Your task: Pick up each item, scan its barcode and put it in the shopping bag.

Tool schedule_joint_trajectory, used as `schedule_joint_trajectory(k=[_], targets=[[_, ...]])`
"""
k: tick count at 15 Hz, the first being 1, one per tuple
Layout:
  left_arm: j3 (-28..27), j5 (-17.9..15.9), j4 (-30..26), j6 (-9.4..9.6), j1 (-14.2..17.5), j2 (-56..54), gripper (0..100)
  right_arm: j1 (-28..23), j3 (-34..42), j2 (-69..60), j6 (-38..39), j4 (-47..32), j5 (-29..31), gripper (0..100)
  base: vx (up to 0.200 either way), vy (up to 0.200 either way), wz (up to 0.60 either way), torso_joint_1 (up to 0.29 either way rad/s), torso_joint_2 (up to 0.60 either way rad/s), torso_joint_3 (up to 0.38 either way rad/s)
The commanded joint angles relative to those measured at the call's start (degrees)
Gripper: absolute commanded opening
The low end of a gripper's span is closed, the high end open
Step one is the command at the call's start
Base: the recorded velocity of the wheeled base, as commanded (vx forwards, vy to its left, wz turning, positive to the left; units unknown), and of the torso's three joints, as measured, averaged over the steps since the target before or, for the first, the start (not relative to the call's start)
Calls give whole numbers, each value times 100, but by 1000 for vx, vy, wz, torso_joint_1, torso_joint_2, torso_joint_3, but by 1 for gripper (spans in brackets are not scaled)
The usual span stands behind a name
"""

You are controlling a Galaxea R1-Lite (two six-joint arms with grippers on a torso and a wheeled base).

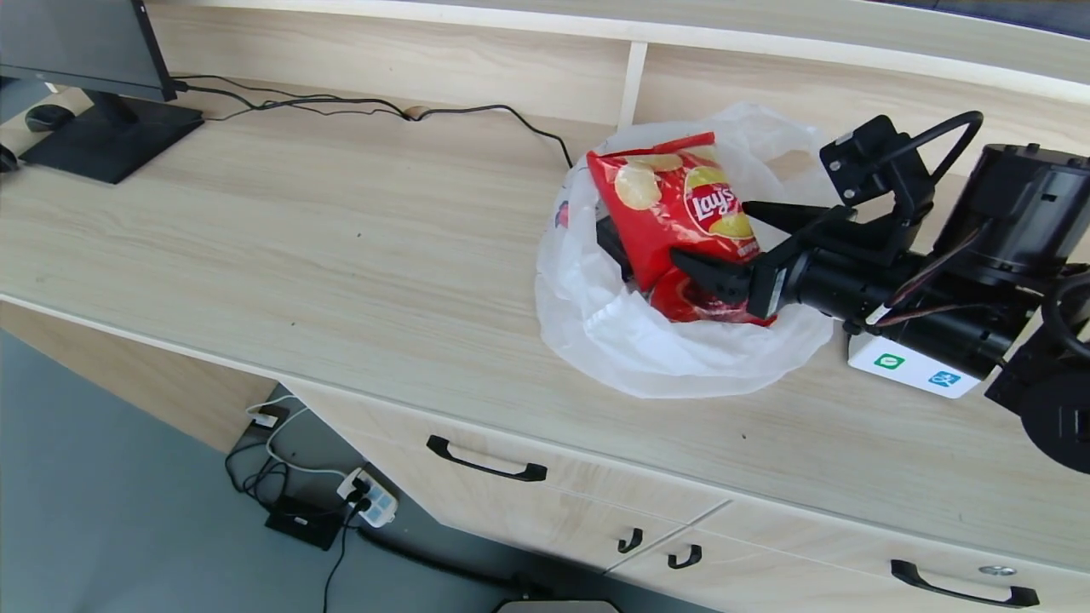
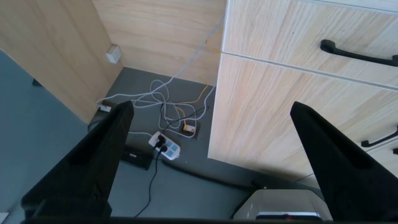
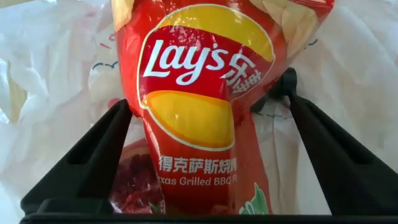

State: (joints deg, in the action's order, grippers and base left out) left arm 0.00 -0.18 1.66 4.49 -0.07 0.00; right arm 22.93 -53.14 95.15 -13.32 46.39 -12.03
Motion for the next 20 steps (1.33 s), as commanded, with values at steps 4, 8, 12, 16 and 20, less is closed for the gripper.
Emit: schedule_joint_trajectory(k=[4,8,12,16,20], targets=[[0,1,1,-9,-1,9,100,-351,40,-778,313,-15,-27,100,0,0,0,0,0,0],[0,1,-8,0,-1,9,100,-359,243,-1323,489,-218,-1,100,0,0,0,0,0,0],[0,1,1,0,-1,9,100,-351,304,-1596,489,-235,8,100,0,0,0,0,0,0],[0,1,1,8,-1,9,100,-96,1921,-3389,506,-824,8,100,0,0,0,0,0,0],[0,1,1,8,-1,9,100,-113,3626,-6579,963,-3013,245,100,0,0,0,0,0,0]])
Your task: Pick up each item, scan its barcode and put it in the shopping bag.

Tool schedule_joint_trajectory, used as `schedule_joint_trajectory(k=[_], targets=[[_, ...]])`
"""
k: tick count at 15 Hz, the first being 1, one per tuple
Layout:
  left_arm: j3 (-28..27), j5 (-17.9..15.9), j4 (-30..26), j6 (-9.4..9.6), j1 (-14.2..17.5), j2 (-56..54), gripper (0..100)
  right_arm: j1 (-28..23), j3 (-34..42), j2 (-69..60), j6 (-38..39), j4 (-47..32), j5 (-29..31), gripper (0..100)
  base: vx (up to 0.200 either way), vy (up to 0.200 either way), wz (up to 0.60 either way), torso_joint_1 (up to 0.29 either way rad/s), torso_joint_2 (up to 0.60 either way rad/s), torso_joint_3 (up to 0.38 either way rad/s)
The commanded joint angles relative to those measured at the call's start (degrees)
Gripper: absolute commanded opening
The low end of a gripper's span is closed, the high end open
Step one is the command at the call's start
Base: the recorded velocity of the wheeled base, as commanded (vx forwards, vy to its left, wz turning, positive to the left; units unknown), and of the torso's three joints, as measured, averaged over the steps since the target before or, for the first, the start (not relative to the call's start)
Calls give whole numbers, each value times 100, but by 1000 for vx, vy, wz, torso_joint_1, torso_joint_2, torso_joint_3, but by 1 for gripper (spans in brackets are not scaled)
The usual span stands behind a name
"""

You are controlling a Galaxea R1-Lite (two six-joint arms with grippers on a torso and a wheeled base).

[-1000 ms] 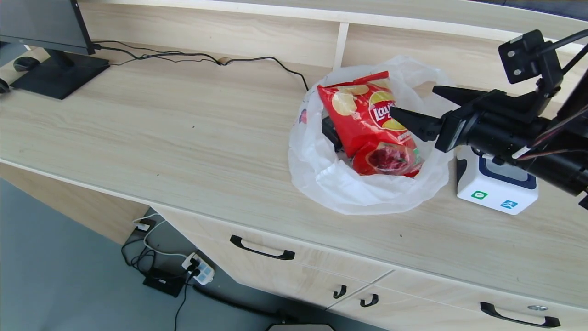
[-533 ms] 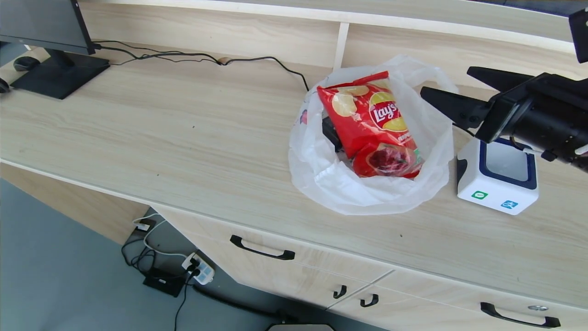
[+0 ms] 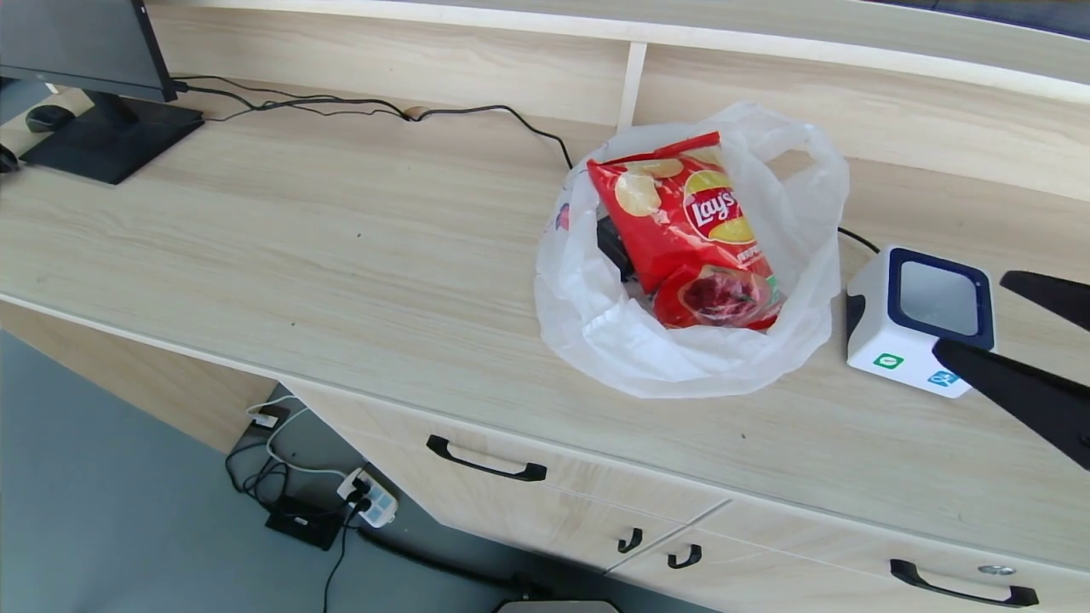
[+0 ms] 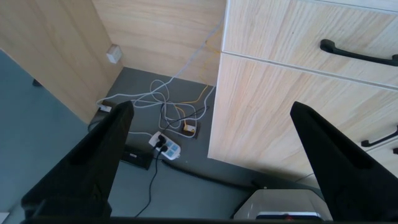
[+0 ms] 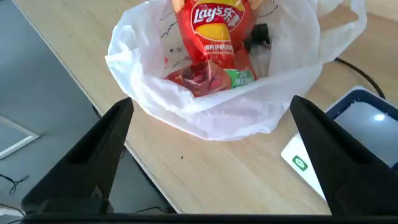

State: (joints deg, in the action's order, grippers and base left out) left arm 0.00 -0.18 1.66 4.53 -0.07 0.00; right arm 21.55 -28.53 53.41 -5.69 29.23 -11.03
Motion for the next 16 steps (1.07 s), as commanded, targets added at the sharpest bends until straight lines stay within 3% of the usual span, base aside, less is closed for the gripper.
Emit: schedule_joint_trajectory(k=[1,3,5,7,8,9,10,12,14,16], targets=[[0,1,1,-5,-1,9,100,33,1148,-3056,200,-2141,128,100,0,0,0,0,0,0],[0,1,1,-5,-1,9,100,24,875,-4427,270,-4268,110,100,0,0,0,0,0,0],[0,1,-8,-5,-1,9,100,-151,866,-5095,385,-5094,136,100,0,0,0,0,0,0],[0,1,-8,-14,-1,9,100,-494,884,-5226,561,-5367,136,100,0,0,0,0,0,0],[0,1,-8,-23,-1,9,100,-494,822,-5095,684,-5393,602,100,0,0,0,0,0,0],[0,1,-8,-23,-1,9,100,-494,822,-5095,684,-5393,602,100,0,0,0,0,0,0],[0,1,-8,-23,-10,9,100,-1268,418,-4339,1281,-5349,1015,100,0,0,0,0,0,0],[0,1,-16,-32,-10,9,100,-2542,163,-3803,1510,-5340,567,100,0,0,0,0,0,0],[0,1,-25,-32,-10,9,100,-3148,330,-3934,1264,-5367,-118,100,0,0,0,0,0,0],[0,1,-25,-32,-1,9,100,-2990,866,-4532,1105,-5015,-347,100,0,0,0,0,0,0]])
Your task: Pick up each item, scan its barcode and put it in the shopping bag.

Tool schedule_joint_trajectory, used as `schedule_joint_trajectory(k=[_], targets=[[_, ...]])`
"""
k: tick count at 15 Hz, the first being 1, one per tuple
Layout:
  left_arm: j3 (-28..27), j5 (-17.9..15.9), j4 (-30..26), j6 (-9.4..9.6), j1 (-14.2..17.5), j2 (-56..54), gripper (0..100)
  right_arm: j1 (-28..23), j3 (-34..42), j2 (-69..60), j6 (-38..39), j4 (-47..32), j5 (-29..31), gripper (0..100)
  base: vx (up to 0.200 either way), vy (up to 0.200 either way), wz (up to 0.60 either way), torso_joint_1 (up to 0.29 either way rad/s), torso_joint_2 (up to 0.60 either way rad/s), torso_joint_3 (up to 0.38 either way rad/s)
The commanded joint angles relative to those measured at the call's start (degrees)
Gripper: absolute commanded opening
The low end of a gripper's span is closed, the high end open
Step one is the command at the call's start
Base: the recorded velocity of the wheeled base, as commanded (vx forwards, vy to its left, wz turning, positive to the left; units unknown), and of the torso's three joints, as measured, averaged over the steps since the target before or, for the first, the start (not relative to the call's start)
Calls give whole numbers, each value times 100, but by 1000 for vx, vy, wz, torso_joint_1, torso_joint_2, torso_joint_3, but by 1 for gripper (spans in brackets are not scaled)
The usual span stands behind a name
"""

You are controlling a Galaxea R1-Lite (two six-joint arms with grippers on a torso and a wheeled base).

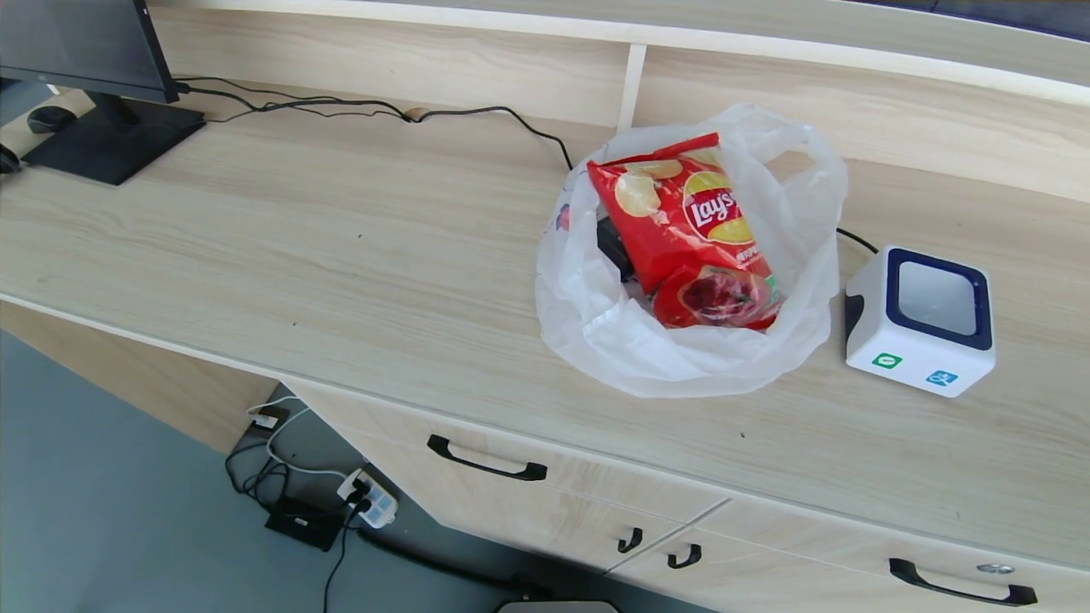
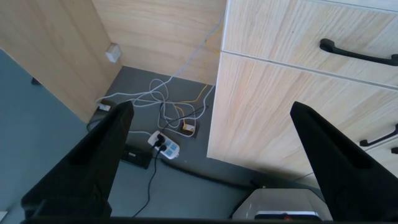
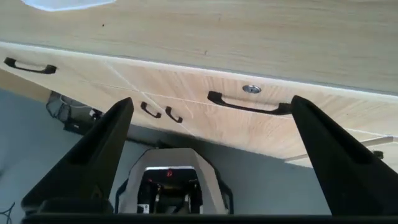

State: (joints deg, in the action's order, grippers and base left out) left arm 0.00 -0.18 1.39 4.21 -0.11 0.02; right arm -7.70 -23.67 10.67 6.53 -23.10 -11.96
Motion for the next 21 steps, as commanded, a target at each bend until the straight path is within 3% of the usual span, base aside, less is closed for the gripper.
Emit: schedule_joint_trajectory(k=[1,3,7,9,12,15,17,19,21], targets=[[0,1,10,1,2,6,100,32,530,-399,-223,359,-316,100,0,0,0,0,0,0],[0,1,19,-16,2,6,100,428,1031,-513,-469,1124,-351,100,0,0,0,0,0,0],[0,1,10,-25,2,6,100,753,1814,-1067,-1110,2011,-316,100,0,0,0,0,0,0],[0,1,19,-25,2,6,100,753,2367,-1067,-1348,3189,-298,100,0,0,0,0,0,0],[0,1,10,-25,2,6,100,753,2367,-1067,-1286,2521,238,100,0,0,0,0,0,0],[0,1,19,-25,2,6,100,753,2367,-1067,-1233,2547,422,100,0,0,0,0,0,0],[0,1,28,-34,2,6,100,744,2367,-1067,-706,2416,1512,100,0,0,0,0,0,0],[0,1,28,-51,2,6,100,753,2367,-1067,-601,2319,1547,100,0,0,0,0,0,0],[0,1,19,-245,2,6,100,753,2367,-1067,-337,2336,1547,100,0,0,0,0,0,0]])
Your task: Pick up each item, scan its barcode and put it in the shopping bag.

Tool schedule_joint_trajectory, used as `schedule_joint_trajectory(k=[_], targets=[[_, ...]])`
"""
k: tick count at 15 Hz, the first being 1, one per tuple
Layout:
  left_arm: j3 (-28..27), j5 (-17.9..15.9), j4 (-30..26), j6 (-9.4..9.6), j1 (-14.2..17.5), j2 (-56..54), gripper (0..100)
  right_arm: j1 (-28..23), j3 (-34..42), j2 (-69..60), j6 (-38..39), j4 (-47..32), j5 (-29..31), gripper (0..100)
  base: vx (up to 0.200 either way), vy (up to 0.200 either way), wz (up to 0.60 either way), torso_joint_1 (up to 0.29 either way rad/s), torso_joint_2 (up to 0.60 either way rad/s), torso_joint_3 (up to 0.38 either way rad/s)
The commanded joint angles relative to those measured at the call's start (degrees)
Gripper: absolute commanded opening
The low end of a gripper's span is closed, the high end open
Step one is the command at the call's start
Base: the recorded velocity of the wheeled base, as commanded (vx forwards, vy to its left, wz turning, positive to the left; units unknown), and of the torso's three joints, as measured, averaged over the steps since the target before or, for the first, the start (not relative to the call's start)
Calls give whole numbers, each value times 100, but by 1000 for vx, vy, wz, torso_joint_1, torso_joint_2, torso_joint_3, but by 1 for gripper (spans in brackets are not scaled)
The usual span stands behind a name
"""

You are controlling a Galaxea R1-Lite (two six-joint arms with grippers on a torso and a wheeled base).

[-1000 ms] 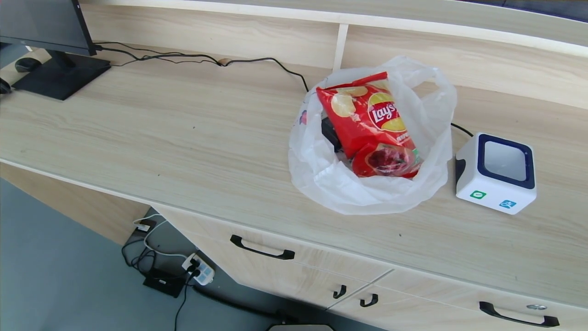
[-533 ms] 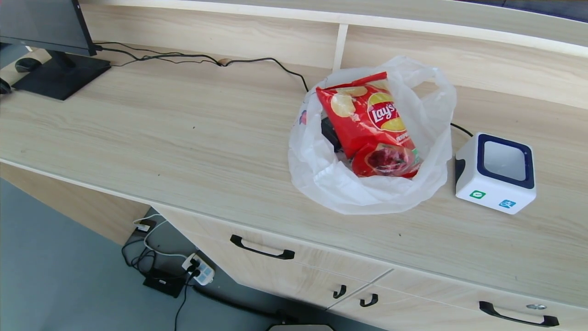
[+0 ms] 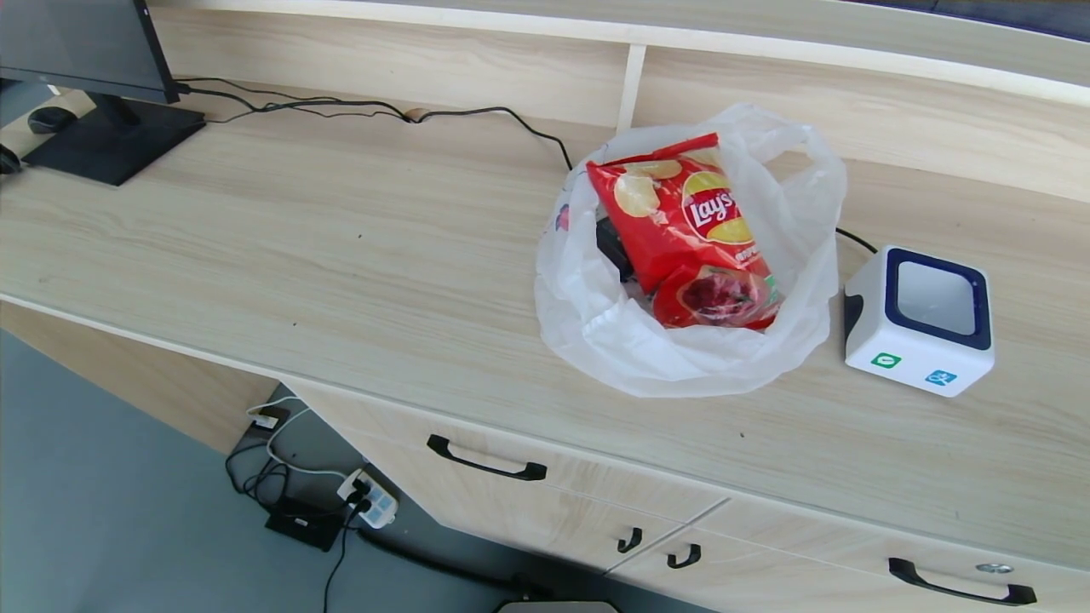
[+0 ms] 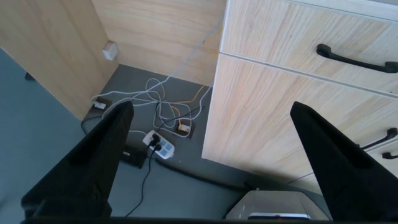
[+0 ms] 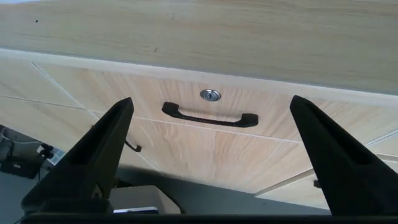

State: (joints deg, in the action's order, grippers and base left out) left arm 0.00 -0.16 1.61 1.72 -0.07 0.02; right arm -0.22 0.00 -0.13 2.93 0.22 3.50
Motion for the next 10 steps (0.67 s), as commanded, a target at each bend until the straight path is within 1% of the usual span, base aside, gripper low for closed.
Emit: schedule_joint_trajectory(k=[1,10], targets=[[0,7,6,-40,-1,6,100,-4,0,13,-143,-4,2,100,0,0,0,0,0,0],[0,7,-3,-22,-1,6,100,4,0,13,-64,-4,2,100,0,0,0,0,0,0]])
